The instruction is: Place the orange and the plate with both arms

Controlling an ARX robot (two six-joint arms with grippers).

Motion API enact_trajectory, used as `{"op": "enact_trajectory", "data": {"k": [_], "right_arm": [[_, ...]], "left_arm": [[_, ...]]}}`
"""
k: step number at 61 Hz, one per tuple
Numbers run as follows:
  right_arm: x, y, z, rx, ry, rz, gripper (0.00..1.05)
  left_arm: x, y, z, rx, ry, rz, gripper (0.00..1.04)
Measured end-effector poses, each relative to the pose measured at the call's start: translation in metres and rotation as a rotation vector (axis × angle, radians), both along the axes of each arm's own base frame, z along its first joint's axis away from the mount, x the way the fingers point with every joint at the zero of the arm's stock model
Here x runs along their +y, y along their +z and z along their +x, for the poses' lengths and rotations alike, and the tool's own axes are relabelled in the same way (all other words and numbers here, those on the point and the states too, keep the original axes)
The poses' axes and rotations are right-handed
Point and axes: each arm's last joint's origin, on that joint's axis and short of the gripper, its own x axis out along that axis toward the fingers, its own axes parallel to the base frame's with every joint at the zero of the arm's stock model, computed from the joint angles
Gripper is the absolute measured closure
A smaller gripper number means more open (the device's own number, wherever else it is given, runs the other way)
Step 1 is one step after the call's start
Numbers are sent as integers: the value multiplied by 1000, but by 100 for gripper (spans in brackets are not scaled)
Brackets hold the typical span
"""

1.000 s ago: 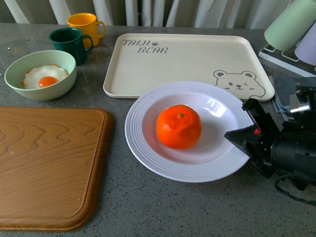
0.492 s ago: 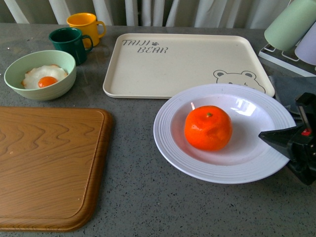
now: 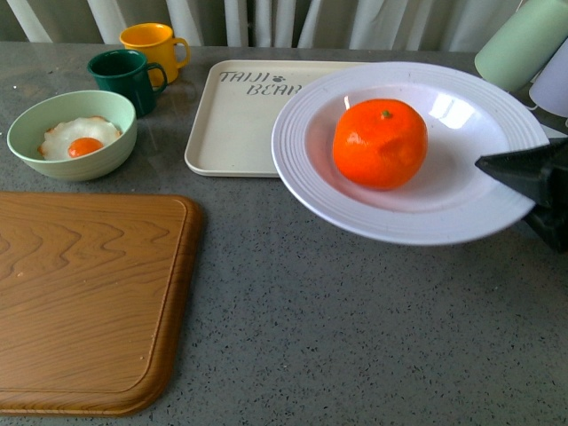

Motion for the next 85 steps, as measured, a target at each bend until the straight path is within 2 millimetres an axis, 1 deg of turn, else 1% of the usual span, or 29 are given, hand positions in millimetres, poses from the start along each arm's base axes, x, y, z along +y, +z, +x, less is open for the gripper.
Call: {"op": "enact_trajectory", "data": {"k": [12, 14, 21, 36, 50, 54, 61, 66, 69, 71, 74, 76, 81, 85], "right_arm": [[18, -1, 47, -15, 11, 0, 101], [19, -2, 52, -14, 9, -1, 101], [27, -5, 80, 0, 3, -6, 101], [42, -12, 123, 29, 8, -18, 101], [57, -19, 148, 53, 21, -33, 101], [59, -22, 152, 62, 22, -43, 101], [61, -33, 154, 89, 20, -59, 101], [61, -33, 154, 87, 21, -59, 101], [61, -34, 153, 85, 22, -64, 92], [60, -35, 152, 85, 25, -69, 89], [59, -39, 149, 89, 29, -81, 80], [59, -39, 148, 83, 31, -86, 76], [57, -38, 141, 74, 38, -102, 63], [55, -38, 135, 73, 43, -134, 54]], "left_arm": [[0, 0, 0, 0, 0, 0, 9], [0, 0, 0, 0, 0, 0, 9], [0, 0, 0, 0, 0, 0, 9], [0, 0, 0, 0, 0, 0, 9], [0, 0, 0, 0, 0, 0, 9], [0, 0, 0, 0, 0, 0, 9], [0, 0, 0, 0, 0, 0, 9], [0, 0, 0, 0, 0, 0, 9], [0, 0, 0, 0, 0, 0, 9], [0, 0, 0, 0, 0, 0, 9], [0, 0, 0, 0, 0, 0, 9], [0, 0, 0, 0, 0, 0, 9], [0, 0, 0, 0, 0, 0, 9], [0, 0, 0, 0, 0, 0, 9]]}}
